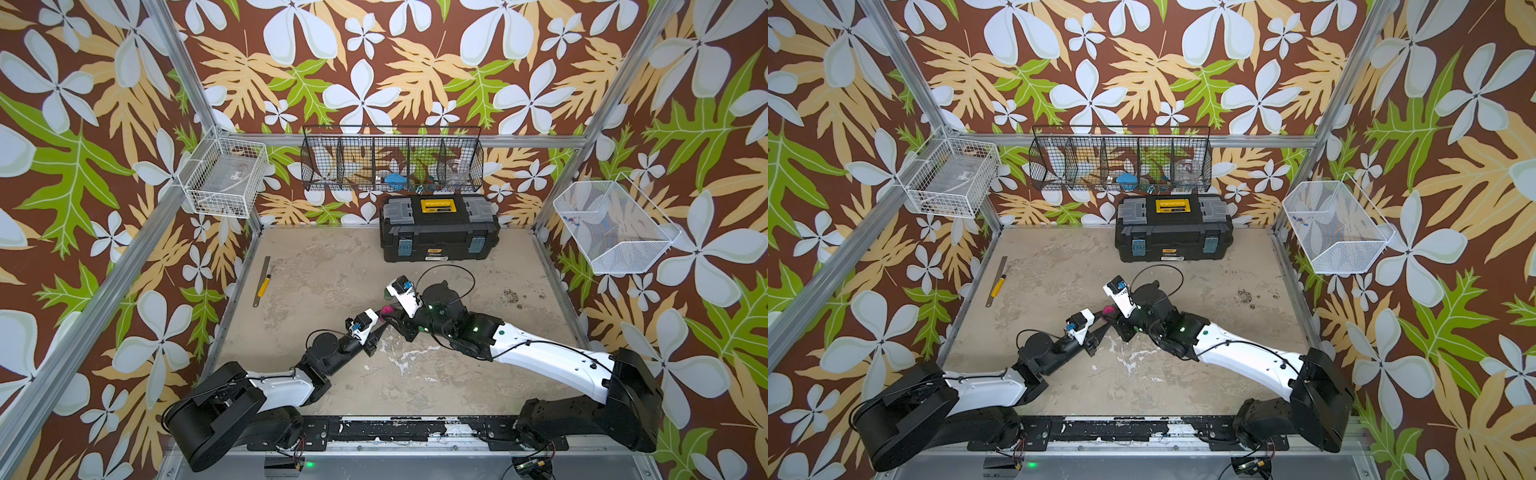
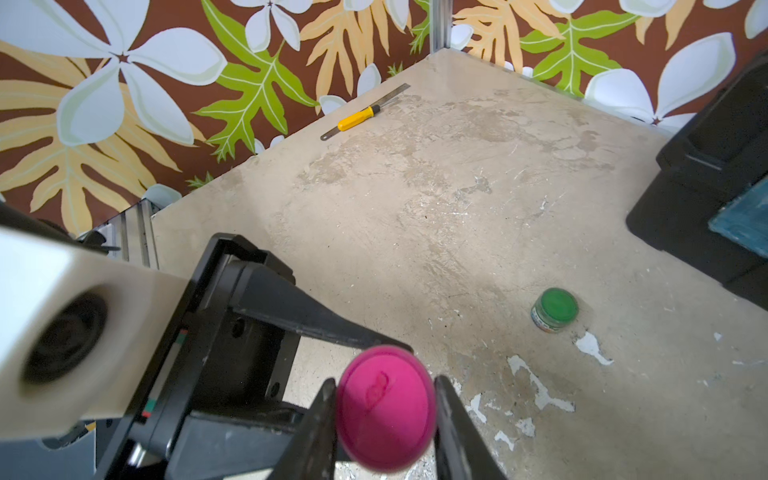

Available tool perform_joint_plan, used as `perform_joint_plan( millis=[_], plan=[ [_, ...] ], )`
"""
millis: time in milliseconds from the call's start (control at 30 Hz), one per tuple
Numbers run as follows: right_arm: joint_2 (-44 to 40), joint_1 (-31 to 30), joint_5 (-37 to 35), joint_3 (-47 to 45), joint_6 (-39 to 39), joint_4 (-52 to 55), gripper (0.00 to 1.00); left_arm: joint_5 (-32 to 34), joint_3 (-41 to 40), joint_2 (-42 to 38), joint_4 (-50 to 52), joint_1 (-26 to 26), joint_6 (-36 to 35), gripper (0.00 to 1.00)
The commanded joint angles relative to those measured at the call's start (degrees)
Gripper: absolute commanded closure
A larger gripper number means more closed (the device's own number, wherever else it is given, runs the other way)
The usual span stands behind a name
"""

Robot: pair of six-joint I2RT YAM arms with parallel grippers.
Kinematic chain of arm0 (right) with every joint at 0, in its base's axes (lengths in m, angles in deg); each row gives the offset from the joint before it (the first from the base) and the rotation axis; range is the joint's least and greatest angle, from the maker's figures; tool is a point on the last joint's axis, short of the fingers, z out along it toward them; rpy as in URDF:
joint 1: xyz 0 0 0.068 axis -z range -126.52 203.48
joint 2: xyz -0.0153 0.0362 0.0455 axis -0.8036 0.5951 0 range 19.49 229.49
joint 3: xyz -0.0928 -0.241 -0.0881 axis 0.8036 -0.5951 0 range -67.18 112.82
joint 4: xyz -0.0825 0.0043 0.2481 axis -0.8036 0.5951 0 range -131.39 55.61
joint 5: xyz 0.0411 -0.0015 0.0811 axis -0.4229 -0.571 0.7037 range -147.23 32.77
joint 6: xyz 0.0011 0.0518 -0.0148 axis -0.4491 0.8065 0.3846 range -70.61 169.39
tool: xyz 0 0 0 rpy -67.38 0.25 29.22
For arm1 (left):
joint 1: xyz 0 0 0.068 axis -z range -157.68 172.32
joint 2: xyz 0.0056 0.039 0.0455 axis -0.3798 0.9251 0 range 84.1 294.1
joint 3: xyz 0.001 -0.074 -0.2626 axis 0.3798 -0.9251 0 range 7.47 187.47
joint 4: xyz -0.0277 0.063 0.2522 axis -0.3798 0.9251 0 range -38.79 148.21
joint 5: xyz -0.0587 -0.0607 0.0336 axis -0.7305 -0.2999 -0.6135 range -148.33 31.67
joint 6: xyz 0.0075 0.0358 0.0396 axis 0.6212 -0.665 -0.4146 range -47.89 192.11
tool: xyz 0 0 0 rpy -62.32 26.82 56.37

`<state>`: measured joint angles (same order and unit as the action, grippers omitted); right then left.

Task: Close the paint jar lid
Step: Screw the lid onto the paint jar.

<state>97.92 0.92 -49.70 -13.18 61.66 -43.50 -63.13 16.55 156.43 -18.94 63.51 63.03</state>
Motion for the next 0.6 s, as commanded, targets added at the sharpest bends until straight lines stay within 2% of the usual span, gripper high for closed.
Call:
perform_joint_plan(
  millis=[0, 300, 567],
  plan=[
    [-0.1, -1.0, -6.6, 0.4, 6.7, 0.1, 0.72, 0.6, 0.0, -0.1, -1.0, 0.0, 0.3, 0.96],
    [0.4, -5.9, -15.7, 1.6, 13.6, 1.2, 0.72, 0.8, -0.1, -0.1, -1.1, 0.0, 0.3, 0.96],
    [2.7, -8.0, -17.8, 4.3, 13.3, 4.0, 0.63, 0.8, -0.1, -0.1, -1.0, 0.0, 0.3, 0.96]
  ],
)
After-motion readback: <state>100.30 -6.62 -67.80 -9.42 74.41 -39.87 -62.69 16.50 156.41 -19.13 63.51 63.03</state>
